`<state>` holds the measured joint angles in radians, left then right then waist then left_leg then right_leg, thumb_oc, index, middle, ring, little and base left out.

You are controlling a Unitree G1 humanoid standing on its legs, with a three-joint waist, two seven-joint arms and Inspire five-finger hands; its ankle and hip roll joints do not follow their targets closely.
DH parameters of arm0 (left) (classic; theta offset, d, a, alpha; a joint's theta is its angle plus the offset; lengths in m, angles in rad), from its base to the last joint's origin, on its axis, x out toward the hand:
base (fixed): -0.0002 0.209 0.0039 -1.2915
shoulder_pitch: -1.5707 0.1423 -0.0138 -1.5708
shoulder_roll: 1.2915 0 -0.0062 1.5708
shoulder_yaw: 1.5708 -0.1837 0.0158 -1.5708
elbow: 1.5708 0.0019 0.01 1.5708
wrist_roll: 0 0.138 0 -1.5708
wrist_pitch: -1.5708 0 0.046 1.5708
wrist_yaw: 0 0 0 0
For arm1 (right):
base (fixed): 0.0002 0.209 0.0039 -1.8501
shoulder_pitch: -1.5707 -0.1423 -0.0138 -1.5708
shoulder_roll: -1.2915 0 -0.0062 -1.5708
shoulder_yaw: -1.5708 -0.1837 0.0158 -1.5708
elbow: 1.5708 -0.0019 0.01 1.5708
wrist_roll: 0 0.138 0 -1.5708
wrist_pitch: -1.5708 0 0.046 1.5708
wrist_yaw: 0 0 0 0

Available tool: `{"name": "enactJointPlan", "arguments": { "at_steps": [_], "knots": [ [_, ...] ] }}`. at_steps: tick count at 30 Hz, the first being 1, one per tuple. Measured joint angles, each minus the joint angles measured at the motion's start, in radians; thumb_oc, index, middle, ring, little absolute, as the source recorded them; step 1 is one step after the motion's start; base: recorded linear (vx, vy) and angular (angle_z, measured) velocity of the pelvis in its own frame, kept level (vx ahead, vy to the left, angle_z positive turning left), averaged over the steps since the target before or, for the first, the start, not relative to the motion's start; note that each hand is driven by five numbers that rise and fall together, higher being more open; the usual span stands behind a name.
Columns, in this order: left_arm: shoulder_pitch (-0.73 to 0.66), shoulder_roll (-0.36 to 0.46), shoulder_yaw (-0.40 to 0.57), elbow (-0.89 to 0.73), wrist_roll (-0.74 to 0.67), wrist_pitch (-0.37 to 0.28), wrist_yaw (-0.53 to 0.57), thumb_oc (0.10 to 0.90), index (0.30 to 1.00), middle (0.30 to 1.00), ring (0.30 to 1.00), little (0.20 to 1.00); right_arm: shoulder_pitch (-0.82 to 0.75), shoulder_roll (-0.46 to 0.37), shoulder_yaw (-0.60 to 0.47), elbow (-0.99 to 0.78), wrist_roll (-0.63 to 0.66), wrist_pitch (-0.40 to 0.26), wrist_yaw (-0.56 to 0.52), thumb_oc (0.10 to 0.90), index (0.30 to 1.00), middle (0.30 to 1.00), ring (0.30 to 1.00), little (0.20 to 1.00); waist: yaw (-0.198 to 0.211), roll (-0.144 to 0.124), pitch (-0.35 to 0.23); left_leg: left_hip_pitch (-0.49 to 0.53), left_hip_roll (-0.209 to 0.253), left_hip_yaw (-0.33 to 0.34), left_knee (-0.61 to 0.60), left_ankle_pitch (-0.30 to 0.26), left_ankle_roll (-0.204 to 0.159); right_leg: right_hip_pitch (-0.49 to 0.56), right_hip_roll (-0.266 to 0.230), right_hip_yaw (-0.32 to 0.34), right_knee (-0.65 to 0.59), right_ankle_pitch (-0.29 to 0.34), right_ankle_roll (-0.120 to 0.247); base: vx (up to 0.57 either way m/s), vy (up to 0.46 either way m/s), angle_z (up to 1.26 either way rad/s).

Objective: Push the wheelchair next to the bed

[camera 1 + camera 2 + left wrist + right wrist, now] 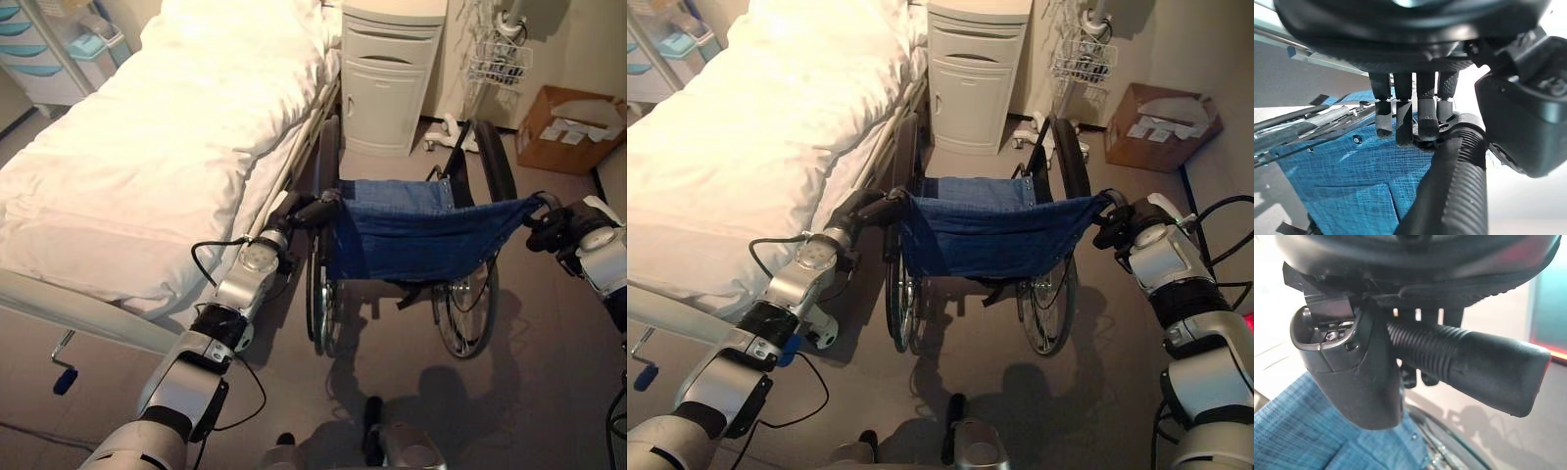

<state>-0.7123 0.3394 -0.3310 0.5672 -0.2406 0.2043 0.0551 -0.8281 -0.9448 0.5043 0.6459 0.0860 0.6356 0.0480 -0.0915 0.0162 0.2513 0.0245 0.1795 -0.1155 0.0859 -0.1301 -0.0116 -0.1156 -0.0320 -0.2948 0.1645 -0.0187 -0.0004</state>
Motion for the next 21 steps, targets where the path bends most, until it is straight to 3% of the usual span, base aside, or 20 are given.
{"name": "enactJointPlan", "arguments": {
  "at_steps": [2,3,4,5,6,7,8,9,10,11,12,13,14,15,16,18,21],
  "knots": [
    [0.005,-0.001,0.0,0.002,0.0,0.0,0.009,0.4,0.3,0.3,0.3,0.3,-0.001,0.001,0.012,-0.001,0.001,0.0,0.001,0.4,0.3,0.3,0.3,0.3,-0.006,-0.001,-0.007,0.02,0.014,0.017,-0.033,0.0,0.0,-0.001,0.009,0.009,0.013,-0.021,-0.021,0.19,-0.063,0.2],
    [0.002,-0.004,0.0,0.013,0.0,0.0,0.018,0.4,0.3,0.3,0.3,0.3,-0.002,0.005,0.013,-0.001,0.0,-0.008,0.0,0.4,0.3,0.3,0.3,0.3,-0.006,-0.003,-0.008,0.008,0.023,0.046,0.02,0.006,0.0,0.001,0.005,-0.001,0.015,-0.023,-0.025,0.17,-0.065,0.09],
    [0.0,-0.005,0.0,0.02,0.0,0.0,0.02,0.4,0.3,0.3,0.3,0.3,-0.003,0.005,0.015,-0.001,0.0,-0.009,0.0,0.4,0.3,0.3,0.3,0.3,-0.005,-0.005,-0.008,-0.011,0.018,0.057,0.101,0.005,-0.006,0.002,-0.005,-0.014,0.018,-0.021,-0.032,0.16,-0.102,-0.04],
    [-0.003,-0.004,0.0,0.033,0.001,0.0,0.02,0.4,0.3,0.3,0.3,0.3,-0.003,0.01,0.023,-0.001,-0.001,-0.009,0.0,0.4,0.3,0.3,0.3,0.3,0.0,-0.013,-0.014,-0.049,0.017,0.085,0.273,-0.002,-0.02,0.008,-0.022,-0.024,0.018,-0.024,-0.042,0.19,-0.154,-0.12],
    [0.006,-0.004,-0.001,0.035,0.001,0.0,0.019,0.4,0.3,0.3,0.3,0.3,-0.002,0.013,0.031,-0.001,0.0,-0.01,0.0,0.4,0.3,0.3,0.3,0.3,0.002,-0.012,-0.022,-0.071,0.014,0.093,0.343,0.041,-0.051,0.014,-0.02,-0.022,0.027,-0.039,-0.033,0.24,-0.192,-0.03],
    [0.013,-0.003,-0.004,0.047,0.001,0.0,0.013,0.4,0.3,0.3,0.3,0.3,0.008,0.015,0.035,-0.001,0.002,-0.009,0.0,0.4,0.3,0.3,0.3,0.3,-0.003,-0.026,-0.03,-0.082,0.007,0.081,0.348,0.082,-0.114,0.012,-0.009,0.02,0.056,-0.062,-0.017,0.22,-0.185,0.18],
    [0.023,-0.003,-0.007,0.049,0.002,0.0,0.013,0.4,0.3,0.3,0.3,0.3,0.015,0.017,0.041,-0.001,0.004,-0.009,0.003,0.4,0.3,0.3,0.3,0.3,-0.01,-0.038,-0.036,-0.087,0.002,0.077,0.347,0.104,-0.135,0.02,-0.01,0.043,0.041,-0.062,-0.029,0.28,-0.167,0.36],
    [0.026,-0.002,-0.007,0.059,0.006,0.0,0.018,0.4,0.3,0.3,0.3,0.3,0.017,0.025,0.057,-0.001,0.006,-0.009,0.002,0.4,0.3,0.3,0.3,0.3,-0.011,-0.056,-0.04,-0.096,-0.002,0.07,0.361,0.15,-0.145,0.035,-0.017,0.026,0.026,-0.068,-0.037,0.29,-0.127,0.37],
    [0.017,-0.004,-0.009,0.072,0.011,0.0,0.016,0.4,0.3,0.3,0.3,0.3,0.018,0.032,0.065,0.01,0.008,-0.009,-0.001,0.4,0.3,0.3,0.3,0.3,-0.008,-0.061,-0.037,-0.15,-0.014,0.05,0.451,0.171,-0.163,0.046,-0.007,0.034,0.012,-0.069,-0.04,0.44,-0.043,0.32],
    [0.008,-0.006,-0.018,0.09,0.026,0.0,0.017,0.4,0.3,0.3,0.3,0.3,0.018,0.061,0.066,0.041,0.007,-0.008,-0.016,0.4,0.3,0.3,0.3,0.3,0.0,-0.081,-0.034,-0.244,-0.048,0.036,0.538,0.162,-0.153,0.078,-0.006,0.028,-0.027,-0.064,-0.045,0.35,0.026,0.2],
    [0.022,-0.007,-0.016,0.089,0.032,0.0,0.017,0.4,0.3,0.3,0.3,0.3,0.018,0.079,0.069,0.057,-0.001,-0.008,-0.032,0.4,0.3,0.3,0.3,0.3,0.004,-0.082,-0.029,-0.303,-0.103,0.052,0.48,0.16,-0.148,0.112,-0.004,0.038,-0.074,-0.065,-0.023,0.37,0.063,-0.06],
    [0.032,-0.01,-0.016,0.08,0.032,0.001,0.017,0.4,0.3,0.3,0.3,0.3,0.014,0.074,0.07,0.057,-0.001,-0.009,-0.034,0.4,0.3,0.3,0.3,0.3,0.018,-0.07,-0.021,-0.308,-0.105,0.085,0.387,0.175,-0.136,0.133,0.007,0.048,-0.078,-0.071,0.013,0.45,0.134,-0.74],
    [0.059,-0.006,-0.012,0.057,0.017,0.004,-0.001,0.4,0.3,0.3,0.3,0.3,0.003,0.051,0.089,0.045,-0.002,-0.025,-0.033,0.4,0.3,0.3,0.3,0.3,0.065,0.004,0.002,-0.336,-0.084,0.126,0.26,0.237,-0.147,0.152,0.067,0.084,0.008,-0.108,-0.087,0.47,0.156,-1.03],
    [0.097,-0.005,-0.006,0.037,-0.001,0.001,-0.005,0.4,0.3,0.3,0.3,0.3,0.013,0.048,0.093,0.04,-0.008,-0.039,-0.042,0.4,0.3,0.3,0.3,0.3,0.089,0.049,0.002,-0.331,-0.079,0.122,0.147,0.248,-0.165,0.178,0.09,0.041,0.005,-0.111,-0.066,0.48,0.212,-1.68],
    [0.128,0.007,0.002,0.006,-0.008,0.0,-0.006,0.4,0.3,0.3,0.3,0.3,0.012,0.054,0.099,0.036,-0.009,-0.042,-0.043,0.4,0.3,0.3,0.3,0.3,0.148,0.063,0.002,-0.329,-0.081,0.149,0.062,0.275,-0.162,0.192,0.092,0.014,-0.004,-0.101,-0.08,0.19,0.114,-1.47],
    [0.153,0.037,0.0,-0.033,-0.043,0.007,-0.038,0.4,0.3,0.3,0.3,0.3,0.031,0.069,0.096,0.047,-0.005,-0.052,-0.038,0.4,0.3,0.3,0.3,0.3,0.194,0.031,0.007,-0.31,-0.069,0.181,0.107,0.289,-0.151,0.232,0.083,0.01,-0.048,-0.093,-0.079,0.32,0.243,-0.88],
    [0.173,0.061,0.016,-0.053,-0.046,0.002,-0.062,0.4,0.3,0.3,0.3,0.3,0.032,0.073,0.092,0.046,-0.001,-0.053,-0.026,0.4,0.3,0.3,0.3,0.3,0.184,-0.002,0.001,-0.196,-0.128,0.217,0.009,0.299,-0.133,0.272,0.072,-0.014,-0.084,-0.092,-0.074,0.33,0.232,0.15]
  ]
}}
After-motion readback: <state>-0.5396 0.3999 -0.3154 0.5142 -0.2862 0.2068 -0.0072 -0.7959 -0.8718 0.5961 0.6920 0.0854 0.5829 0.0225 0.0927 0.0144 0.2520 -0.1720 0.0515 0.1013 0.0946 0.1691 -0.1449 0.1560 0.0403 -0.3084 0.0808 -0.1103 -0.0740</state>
